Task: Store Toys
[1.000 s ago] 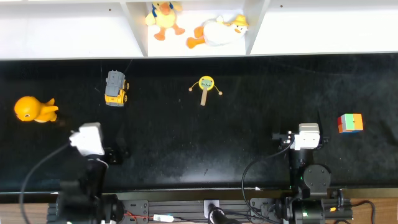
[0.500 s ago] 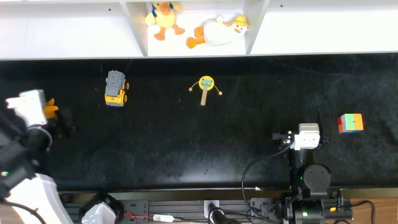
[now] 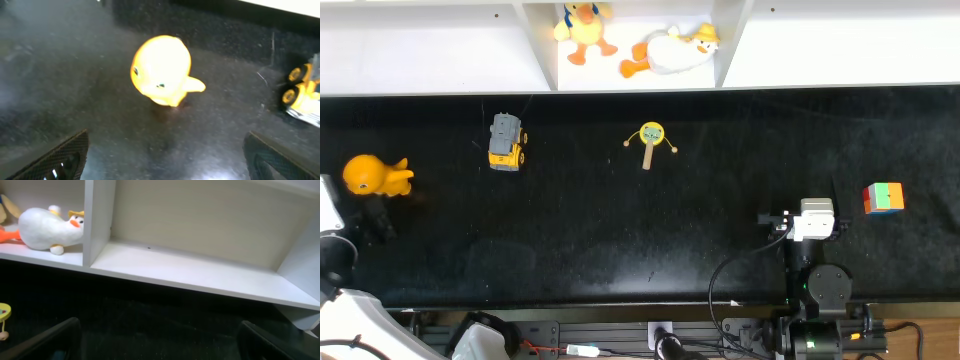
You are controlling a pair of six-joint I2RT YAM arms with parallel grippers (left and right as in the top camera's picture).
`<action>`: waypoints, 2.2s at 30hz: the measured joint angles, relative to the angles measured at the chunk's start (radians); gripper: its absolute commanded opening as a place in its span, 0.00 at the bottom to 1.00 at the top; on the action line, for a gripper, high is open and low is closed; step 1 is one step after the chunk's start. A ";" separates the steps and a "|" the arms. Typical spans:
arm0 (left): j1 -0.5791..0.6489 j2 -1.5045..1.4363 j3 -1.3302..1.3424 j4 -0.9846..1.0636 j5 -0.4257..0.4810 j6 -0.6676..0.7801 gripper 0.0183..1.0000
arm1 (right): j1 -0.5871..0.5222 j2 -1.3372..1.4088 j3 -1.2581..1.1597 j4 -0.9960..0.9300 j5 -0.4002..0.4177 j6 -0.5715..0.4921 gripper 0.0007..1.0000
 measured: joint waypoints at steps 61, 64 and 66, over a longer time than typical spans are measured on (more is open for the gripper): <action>-0.346 0.221 0.169 0.279 -0.198 -0.354 0.08 | 0.000 0.000 0.000 0.000 0.000 0.000 1.00; -0.375 0.221 0.170 0.365 -0.198 -0.380 0.07 | 0.000 0.000 0.000 0.000 0.000 0.000 1.00; -0.388 0.224 0.171 0.418 -0.199 -0.396 0.07 | 0.000 0.000 0.000 0.000 0.000 0.000 1.00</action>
